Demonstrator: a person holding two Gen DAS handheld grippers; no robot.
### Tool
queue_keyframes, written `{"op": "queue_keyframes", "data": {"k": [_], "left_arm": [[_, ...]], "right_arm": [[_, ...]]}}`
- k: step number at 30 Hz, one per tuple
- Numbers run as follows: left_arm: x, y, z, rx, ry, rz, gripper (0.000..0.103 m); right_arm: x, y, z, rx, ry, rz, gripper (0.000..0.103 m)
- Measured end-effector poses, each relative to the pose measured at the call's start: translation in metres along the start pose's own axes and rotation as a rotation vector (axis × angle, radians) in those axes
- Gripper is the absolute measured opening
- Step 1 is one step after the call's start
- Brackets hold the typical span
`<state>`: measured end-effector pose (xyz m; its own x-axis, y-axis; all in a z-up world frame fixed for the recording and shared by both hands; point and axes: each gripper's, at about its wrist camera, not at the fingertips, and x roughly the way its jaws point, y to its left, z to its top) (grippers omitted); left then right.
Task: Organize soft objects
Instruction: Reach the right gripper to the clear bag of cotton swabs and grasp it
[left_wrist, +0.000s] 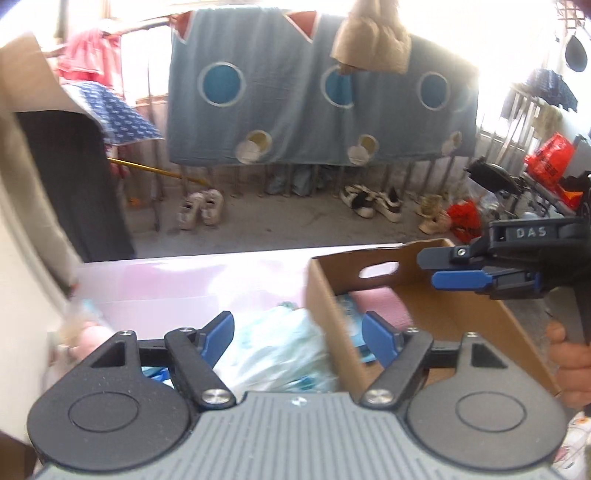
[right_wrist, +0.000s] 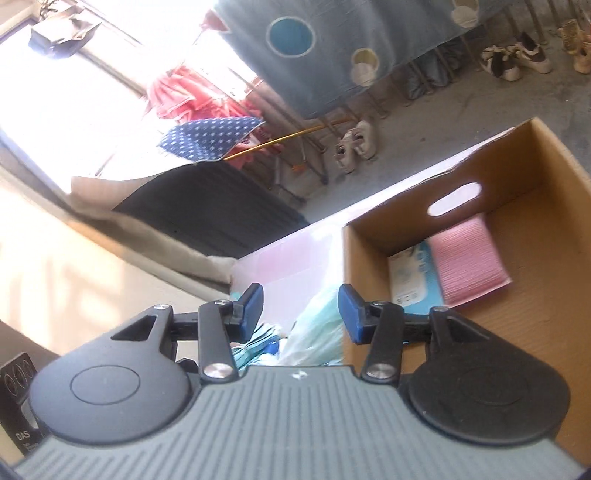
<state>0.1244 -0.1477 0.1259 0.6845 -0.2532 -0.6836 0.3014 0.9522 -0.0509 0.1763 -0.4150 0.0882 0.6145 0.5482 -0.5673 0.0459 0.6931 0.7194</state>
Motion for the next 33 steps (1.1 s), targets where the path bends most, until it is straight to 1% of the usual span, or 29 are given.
{"op": "queue_keyframes", "data": {"k": [4, 7, 11, 15, 17, 20, 22, 27, 28, 30, 33], "left_arm": [[-0.023, 0.045, -0.024, -0.049, -0.037, 0.094, 0.079], [-0.033, 0.082, -0.040, -0.100, -0.045, 0.161, 0.079], [-0.041, 0.130, -0.062, -0.159, -0.064, 0.281, 0.079], [-0.039, 0.171, -0.079, -0.187, -0.085, 0.429, 0.079], [-0.032, 0.191, -0.086, -0.201, -0.088, 0.510, 0.079], [-0.024, 0.218, -0.097, -0.216, -0.099, 0.596, 0.079], [-0.017, 0.236, -0.108, -0.238, -0.093, 0.625, 0.078], [-0.013, 0.269, -0.131, -0.292, -0.078, 0.655, 0.078], [-0.014, 0.274, -0.135, -0.298, -0.074, 0.659, 0.078], [-0.015, 0.282, -0.142, -0.311, -0.062, 0.666, 0.078], [-0.013, 0.292, -0.149, -0.321, -0.044, 0.675, 0.075]], "right_arm": [[0.028, 0.040, -0.015, -0.043, 0.059, 0.042, 0.050], [0.056, 0.069, -0.023, -0.074, 0.106, 0.065, 0.051], [0.100, 0.108, -0.032, -0.121, 0.166, 0.091, 0.053], [0.155, 0.143, -0.040, -0.158, 0.230, 0.126, 0.059], [0.190, 0.158, -0.042, -0.190, 0.266, 0.137, 0.062], [0.248, 0.181, -0.043, -0.243, 0.320, 0.135, 0.067], [0.291, 0.197, -0.042, -0.288, 0.352, 0.137, 0.070], [0.403, 0.230, -0.040, -0.424, 0.397, 0.132, 0.077], [0.427, 0.230, -0.039, -0.442, 0.405, 0.134, 0.079], [0.472, 0.230, -0.041, -0.457, 0.419, 0.111, 0.081], [0.533, 0.217, -0.046, -0.418, 0.440, 0.042, 0.081]]}}
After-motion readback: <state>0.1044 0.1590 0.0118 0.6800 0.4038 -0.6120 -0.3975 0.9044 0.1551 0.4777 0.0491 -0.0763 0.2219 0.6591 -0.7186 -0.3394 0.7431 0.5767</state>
